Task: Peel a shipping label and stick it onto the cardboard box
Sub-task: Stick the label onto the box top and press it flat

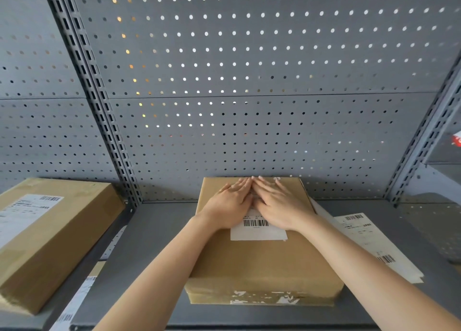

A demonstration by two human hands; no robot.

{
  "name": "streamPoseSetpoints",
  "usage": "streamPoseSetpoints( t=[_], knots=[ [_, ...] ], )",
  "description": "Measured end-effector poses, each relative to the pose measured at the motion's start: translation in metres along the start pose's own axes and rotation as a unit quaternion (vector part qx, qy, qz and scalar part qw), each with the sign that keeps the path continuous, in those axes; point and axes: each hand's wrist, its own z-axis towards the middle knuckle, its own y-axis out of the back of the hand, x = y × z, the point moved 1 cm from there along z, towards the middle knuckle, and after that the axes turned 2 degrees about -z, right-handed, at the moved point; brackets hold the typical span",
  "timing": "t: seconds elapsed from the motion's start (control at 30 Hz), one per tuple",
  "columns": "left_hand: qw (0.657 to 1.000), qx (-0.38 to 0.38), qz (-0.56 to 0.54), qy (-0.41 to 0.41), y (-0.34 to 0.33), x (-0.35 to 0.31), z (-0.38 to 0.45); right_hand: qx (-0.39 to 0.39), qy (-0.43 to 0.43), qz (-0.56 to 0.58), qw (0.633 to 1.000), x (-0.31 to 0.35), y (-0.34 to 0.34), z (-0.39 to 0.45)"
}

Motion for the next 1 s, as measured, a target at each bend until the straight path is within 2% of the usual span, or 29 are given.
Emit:
streamPoseSetpoints(
  t=[0.7,1.0],
  knots=[
    [0.996,0.012,0.081,0.023,-0.004,0.001,-0.007,0.011,-0.041,-0.054,0.998,-0.001,-0.004,-0.002],
    [0.993,-0.008,0.065,0.096,-0.004,0.002,-0.010,0.006,-0.122,-0.075,0.990,-0.005,-0.002,-0.010]
  ],
)
